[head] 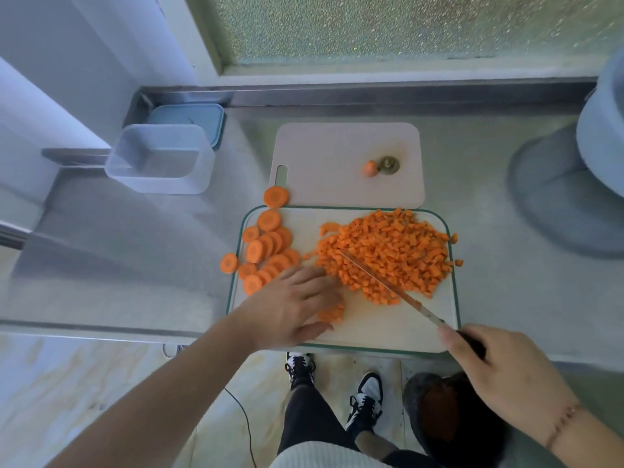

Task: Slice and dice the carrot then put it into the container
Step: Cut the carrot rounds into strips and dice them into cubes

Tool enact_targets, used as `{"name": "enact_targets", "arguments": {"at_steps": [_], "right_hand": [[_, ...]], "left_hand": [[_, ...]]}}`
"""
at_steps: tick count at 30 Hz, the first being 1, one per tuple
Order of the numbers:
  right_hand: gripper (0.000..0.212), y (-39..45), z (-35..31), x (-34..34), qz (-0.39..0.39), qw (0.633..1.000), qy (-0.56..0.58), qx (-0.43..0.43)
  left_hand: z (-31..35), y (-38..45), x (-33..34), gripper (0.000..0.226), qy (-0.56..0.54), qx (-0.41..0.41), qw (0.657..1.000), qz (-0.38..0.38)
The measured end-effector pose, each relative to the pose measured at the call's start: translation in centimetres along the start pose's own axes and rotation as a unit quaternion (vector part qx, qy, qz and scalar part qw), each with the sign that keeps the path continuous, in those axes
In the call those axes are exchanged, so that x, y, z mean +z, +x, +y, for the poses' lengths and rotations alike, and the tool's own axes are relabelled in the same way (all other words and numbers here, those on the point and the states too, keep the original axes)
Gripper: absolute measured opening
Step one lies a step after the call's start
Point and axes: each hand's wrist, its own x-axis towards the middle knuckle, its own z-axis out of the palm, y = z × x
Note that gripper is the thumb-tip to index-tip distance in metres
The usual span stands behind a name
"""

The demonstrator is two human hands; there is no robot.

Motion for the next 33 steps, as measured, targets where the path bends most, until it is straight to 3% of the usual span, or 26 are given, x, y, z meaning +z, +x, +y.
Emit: {"name": "enact_targets", "arguments": {"at_steps": [2, 6, 11, 17, 20, 23, 27, 29, 33], "right_hand": [[0.074, -0.1, -0.2, 0.1, -0.011, 1.0, 0.017, 0.004], [0.076, -0.1, -0.5, 1.0, -0.017, 0.999, 0.043, 0.001], [0.076, -0.3, -1.5, 1.7, -0.048, 0.996, 0.079, 0.0], [0.075, -0.1, -3.0, 3.1, -0.07, 0.988, 0.137, -0.005], [0.072, -0.3, -3.4, 3.6, -0.101, 0.983, 0.153, 0.002], [0.069, -0.3, -3.5, 3.5, -0.117, 0.985, 0.124, -0.012], [0.065, -0.5, -3.4, 3.2, -0.119, 0.986, 0.116, -0.015], [0.062, -0.6, -3.5, 3.0, -0.123, 0.985, 0.119, -0.013], [0.062, -0.5, -3.5, 3.1, -0.127, 0.984, 0.126, -0.007]], "left_hand": [[-0.1, -0.6, 1.2, 0.037, -0.014, 0.015, 1.0, -0.02], [0.6, -0.7, 2.2, 0.036, -0.018, -0.004, 0.999, 0.046], [3.4, -0.8, 3.7, 0.03, -0.042, -0.126, 0.98, 0.146], [7.8, 1.2, 6.7, 0.02, -0.034, -0.364, 0.892, 0.265], [8.8, 2.0, 6.6, 0.014, -0.063, -0.423, 0.856, 0.289], [8.6, 1.3, 5.4, 0.018, -0.089, -0.395, 0.88, 0.249], [6.1, -1.1, 3.1, 0.029, -0.107, -0.265, 0.951, 0.12], [4.5, -1.7, 2.4, 0.028, -0.094, -0.212, 0.97, 0.066], [3.5, -1.6, 2.7, 0.023, -0.066, -0.187, 0.976, 0.089]]}}
